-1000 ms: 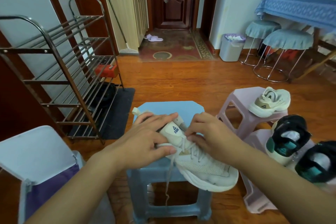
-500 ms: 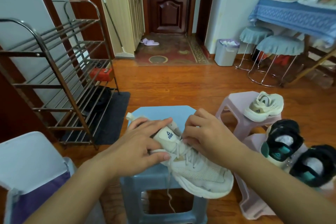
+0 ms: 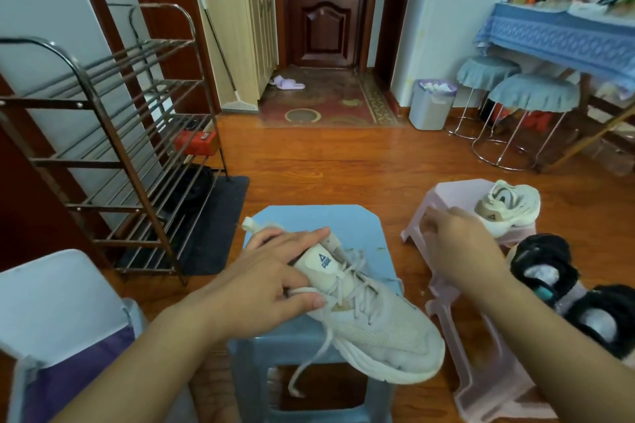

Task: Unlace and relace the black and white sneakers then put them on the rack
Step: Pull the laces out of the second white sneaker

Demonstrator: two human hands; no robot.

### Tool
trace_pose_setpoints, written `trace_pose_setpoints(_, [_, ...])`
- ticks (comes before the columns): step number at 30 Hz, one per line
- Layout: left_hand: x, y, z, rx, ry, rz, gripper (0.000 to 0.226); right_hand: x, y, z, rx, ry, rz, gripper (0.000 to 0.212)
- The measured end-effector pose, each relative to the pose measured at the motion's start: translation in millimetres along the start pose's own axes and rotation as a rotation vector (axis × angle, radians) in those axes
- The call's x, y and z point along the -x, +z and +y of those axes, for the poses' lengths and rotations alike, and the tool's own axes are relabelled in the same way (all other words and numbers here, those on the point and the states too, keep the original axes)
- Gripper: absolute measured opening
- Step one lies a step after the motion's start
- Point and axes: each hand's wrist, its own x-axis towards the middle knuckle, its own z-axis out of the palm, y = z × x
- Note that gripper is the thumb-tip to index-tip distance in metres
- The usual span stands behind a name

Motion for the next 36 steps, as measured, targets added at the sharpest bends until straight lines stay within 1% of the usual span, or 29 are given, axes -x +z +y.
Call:
trace_pose_setpoints(1, [-1, 0, 0, 0.001, -0.001, 0.002, 0.053, 7, 0, -14, -0.142, -0.151, -0.029, 0.026])
trace_pose_setpoints(2, [-1, -1, 1, 0.002, -0.006, 0.004, 0.053, 17, -2, -31, -0.263, -0.314, -0.094, 0.029])
trace_pose_setpoints(3, [-1, -1, 2, 0.003, -0.008, 0.007, 0.053, 27, -4, -45, -0.327, -0.452, -0.172, 0.031])
trace_pose_setpoints(4, [0, -1, 2, 0.002, -0.006, 0.01, 0.053, 33, -5, -56, -0.329, -0.562, -0.212, 0.03])
trace_pose_setpoints(5, [0, -1, 2, 0.001, -0.002, 0.013, 0.053, 37, -3, -62, -0.279, -0.634, -0.188, 0.026])
trace_pose_setpoints(7, [1, -1, 2, -0.009, 0.006, 0.018, 0.054, 36, 0, -64, -0.16, -0.714, -0.047, 0.017])
trace_pose_setpoints(10, [1, 0, 2, -0.014, 0.01, 0.024, 0.054, 36, 0, -63, -0.093, -0.815, 0.007, 0.009])
trace_pose_setpoints(12, [2, -1, 3, -0.004, 0.004, 0.017, 0.051, 37, 2, -62, -0.079, -0.859, 0.056, 0.01])
trace_pose_setpoints(14, [1, -1, 3, 0.001, 0.005, 0.015, 0.049, 39, 7, -61, -0.062, -0.849, 0.107, 0.012])
trace_pose_setpoints(17, [1, -1, 2, 0.0, 0.003, 0.01, 0.05, 42, 10, -62, -0.059, -0.823, 0.131, 0.009])
trace_pose_setpoints(18, [1, -2, 2, -0.001, 0.002, 0.006, 0.051, 37, 11, -57, -0.068, -0.766, 0.154, 0.01])
trace_pose_setpoints(19, [0, -2, 1, -0.004, 0.003, 0.0, 0.052, 29, 10, -47, -0.089, -0.63, 0.198, 0.012])
trace_pose_setpoints(21, [-1, -2, 2, -0.011, 0.006, -0.001, 0.053, 3, 4, -15, -0.1, -0.169, 0.238, 0.008])
trace_pose_setpoints(22, [0, -2, 2, -0.01, 0.007, 0.005, 0.053, -6, 2, 2, -0.082, 0.058, 0.196, 0.01])
trace_pose_setpoints(23, [0, -2, 2, -0.007, 0.009, 0.008, 0.053, -10, 3, 14, -0.055, 0.201, 0.115, 0.014])
trace_pose_setpoints(24, [1, -2, 2, -0.002, 0.011, 0.007, 0.054, -11, 5, 18, -0.048, 0.215, 0.057, 0.018])
trace_pose_setpoints(25, [0, -2, 1, 0.001, 0.012, 0.005, 0.055, -11, 7, 15, -0.063, 0.152, 0.038, 0.022])
trace_pose_setpoints(26, [0, -2, 0, 0.0, 0.009, 0.003, 0.056, -6, 8, 4, -0.142, 0.027, 0.039, 0.025])
trace_pose_setpoints(27, [0, -1, 0, -0.003, 0.006, 0.001, 0.056, 2, 4, -12, -0.251, -0.112, 0.001, 0.028])
trace_pose_setpoints(28, [0, -1, 0, -0.005, 0.005, -0.003, 0.057, 11, -2, -28, -0.33, -0.243, -0.078, 0.029])
trace_pose_setpoints(29, [-1, -1, 0, -0.004, 0.007, -0.001, 0.057, 21, -7, -44, -0.365, -0.355, -0.17, 0.026])
trace_pose_setpoints(30, [0, -1, 0, -0.003, 0.009, 0.006, 0.056, 32, -8, -57, -0.341, -0.44, -0.238, 0.021])
trace_pose_setpoints(31, [0, -1, 0, -0.004, 0.009, 0.012, 0.055, 39, -7, -67, -0.283, -0.504, -0.247, 0.013])
trace_pose_setpoints(32, [0, -1, 1, -0.007, 0.008, 0.014, 0.054, 40, -4, -71, -0.238, -0.534, -0.213, 0.005])
trace_pose_setpoints(33, [1, -1, 1, -0.008, 0.007, 0.014, 0.054, 38, -1, -70, -0.208, -0.529, -0.158, 0.007])
trace_pose_setpoints(34, [1, -1, 2, -0.008, 0.007, 0.013, 0.053, 30, 2, -64, -0.175, -0.466, -0.105, 0.012])
trace_pose_setpoints(36, [3, -1, 3, -0.014, 0.007, 0.012, 0.054, 9, 1, -45, -0.117, -0.211, -0.001, 0.012])
